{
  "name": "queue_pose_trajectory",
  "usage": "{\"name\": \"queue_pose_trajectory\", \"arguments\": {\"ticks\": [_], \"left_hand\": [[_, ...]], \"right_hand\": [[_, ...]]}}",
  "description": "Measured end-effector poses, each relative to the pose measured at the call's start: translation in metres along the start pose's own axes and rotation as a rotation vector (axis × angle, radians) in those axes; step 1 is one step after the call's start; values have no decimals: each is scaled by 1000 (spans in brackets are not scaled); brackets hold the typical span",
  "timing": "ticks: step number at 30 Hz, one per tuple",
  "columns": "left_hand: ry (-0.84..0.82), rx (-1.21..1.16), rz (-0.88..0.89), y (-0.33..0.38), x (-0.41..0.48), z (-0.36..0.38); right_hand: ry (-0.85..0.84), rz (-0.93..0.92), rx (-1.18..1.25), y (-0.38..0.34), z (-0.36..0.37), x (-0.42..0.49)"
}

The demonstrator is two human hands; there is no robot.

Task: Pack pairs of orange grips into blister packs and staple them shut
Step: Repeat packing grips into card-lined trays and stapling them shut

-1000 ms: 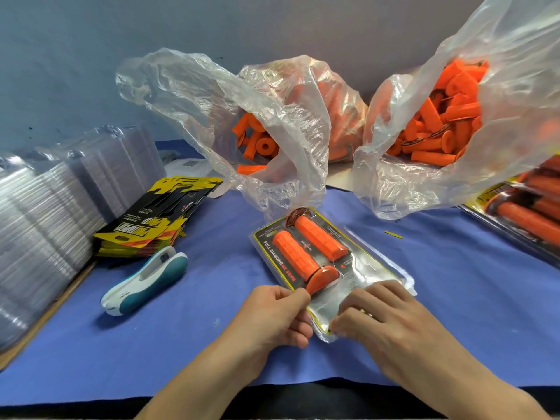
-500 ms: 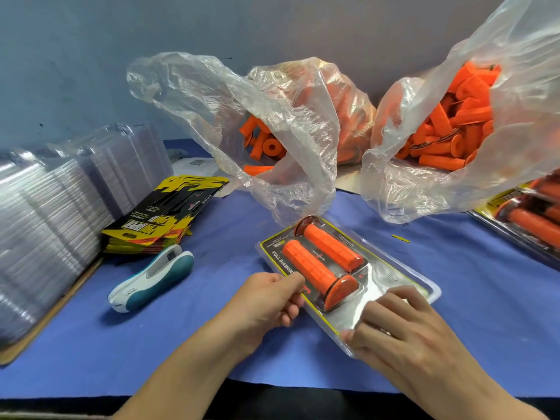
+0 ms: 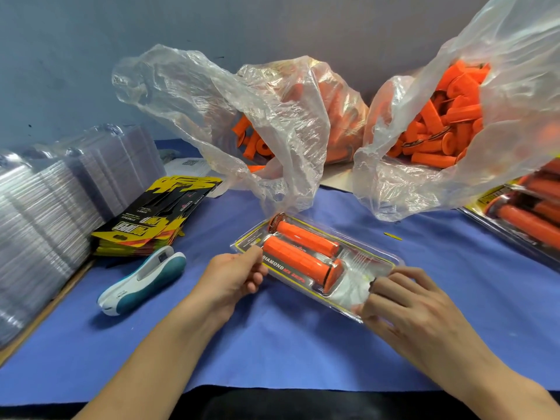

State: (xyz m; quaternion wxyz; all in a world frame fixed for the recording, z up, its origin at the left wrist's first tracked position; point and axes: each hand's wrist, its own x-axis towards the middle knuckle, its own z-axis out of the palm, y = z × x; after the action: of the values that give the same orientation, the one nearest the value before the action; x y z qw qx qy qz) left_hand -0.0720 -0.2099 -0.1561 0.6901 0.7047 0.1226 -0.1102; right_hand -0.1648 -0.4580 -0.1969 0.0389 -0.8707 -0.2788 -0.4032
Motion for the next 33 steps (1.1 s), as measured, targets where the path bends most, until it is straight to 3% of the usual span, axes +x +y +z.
{"name": "queue_pose_trajectory", "arguments": {"ticks": [17, 23, 30, 33], "left_hand": [[58, 125, 18, -3, 15, -17], [-31, 223, 8, 0, 6, -19], [-141, 305, -29, 1, -3, -36], [-265, 375, -100, -3, -9, -38]], "right_hand": [[-88, 116, -18, 17, -9, -7], [-250, 208, -59, 11, -7, -4], [-98, 161, -94, -24, 5, 29], [-108, 95, -93, -38, 16, 37]]}}
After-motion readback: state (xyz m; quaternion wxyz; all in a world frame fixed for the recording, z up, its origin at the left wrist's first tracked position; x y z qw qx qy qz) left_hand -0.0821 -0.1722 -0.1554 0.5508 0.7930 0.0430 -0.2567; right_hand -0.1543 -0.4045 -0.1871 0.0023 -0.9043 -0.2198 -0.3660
